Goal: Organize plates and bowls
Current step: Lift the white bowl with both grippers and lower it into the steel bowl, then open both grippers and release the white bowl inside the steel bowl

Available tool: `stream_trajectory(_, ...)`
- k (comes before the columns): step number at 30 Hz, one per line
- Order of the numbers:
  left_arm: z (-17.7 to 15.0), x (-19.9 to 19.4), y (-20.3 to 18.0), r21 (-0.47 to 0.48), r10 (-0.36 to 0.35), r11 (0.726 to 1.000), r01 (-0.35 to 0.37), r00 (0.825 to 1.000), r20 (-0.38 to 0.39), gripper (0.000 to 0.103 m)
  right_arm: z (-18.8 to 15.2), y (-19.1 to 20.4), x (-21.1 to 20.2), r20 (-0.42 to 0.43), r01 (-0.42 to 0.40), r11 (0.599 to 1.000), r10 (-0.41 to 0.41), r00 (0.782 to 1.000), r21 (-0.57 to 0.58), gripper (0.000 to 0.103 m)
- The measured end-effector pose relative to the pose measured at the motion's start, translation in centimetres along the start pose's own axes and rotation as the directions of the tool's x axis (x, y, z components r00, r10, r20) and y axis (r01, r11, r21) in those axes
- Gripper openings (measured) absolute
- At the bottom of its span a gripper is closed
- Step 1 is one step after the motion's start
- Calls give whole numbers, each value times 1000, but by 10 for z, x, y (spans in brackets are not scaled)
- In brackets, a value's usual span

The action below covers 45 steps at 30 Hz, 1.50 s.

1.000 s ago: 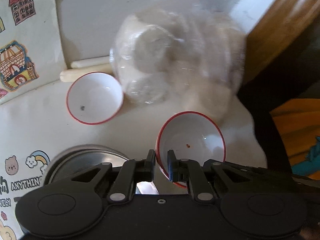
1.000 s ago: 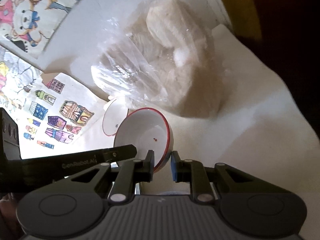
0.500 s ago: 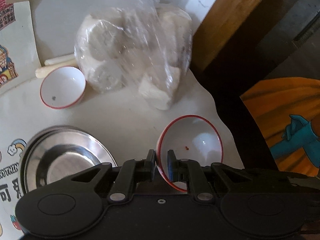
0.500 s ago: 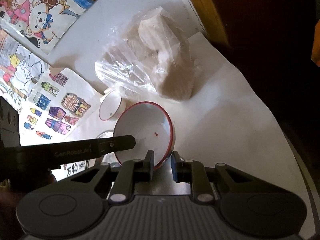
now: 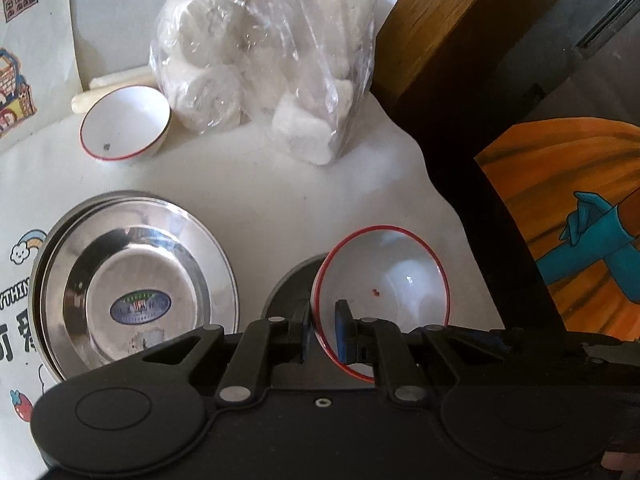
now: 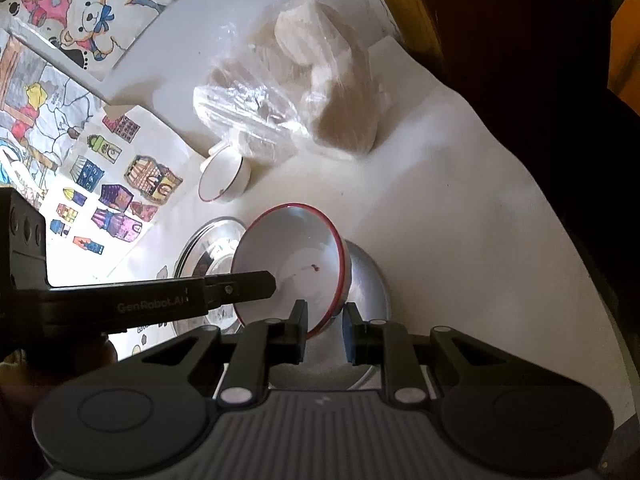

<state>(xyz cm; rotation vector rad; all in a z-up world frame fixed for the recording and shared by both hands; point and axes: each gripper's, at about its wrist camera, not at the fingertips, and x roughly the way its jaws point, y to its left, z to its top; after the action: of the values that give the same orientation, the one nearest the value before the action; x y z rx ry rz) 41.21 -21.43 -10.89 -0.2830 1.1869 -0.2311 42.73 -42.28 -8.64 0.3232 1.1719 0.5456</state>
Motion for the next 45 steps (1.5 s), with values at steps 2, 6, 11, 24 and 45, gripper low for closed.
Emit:
stream_trajectory(2, -2, 1, 1, -4, 3, 1000, -3, 1000, -6, 13, -1, 1, 0, -5, 1, 1000, -1, 1000, -5, 21)
stream_trajectory(6, -6, 2, 2, -8, 4, 1000, -4, 1000, -17, 13, -4, 2, -1, -13, 5, 1000, -5, 1000, -15, 21)
stream_trajectory(11, -10, 3, 2, -17, 1, 1000, -1, 1000, -29, 13, -7, 1, 0, -32, 9, 1000, -10, 999, -20, 21)
stream_trajectory(24, -16, 10, 3, -25, 12, 1000, -13, 998, -66, 13, -6, 0, 4, -63, 9, 1000, -10, 998, -23, 21)
stream_trajectory(45, -16, 21, 6, -52, 46, 997, -51, 994, -103, 13, -4, -1, 16, -96, 13, 999, -18, 995, -47, 21)
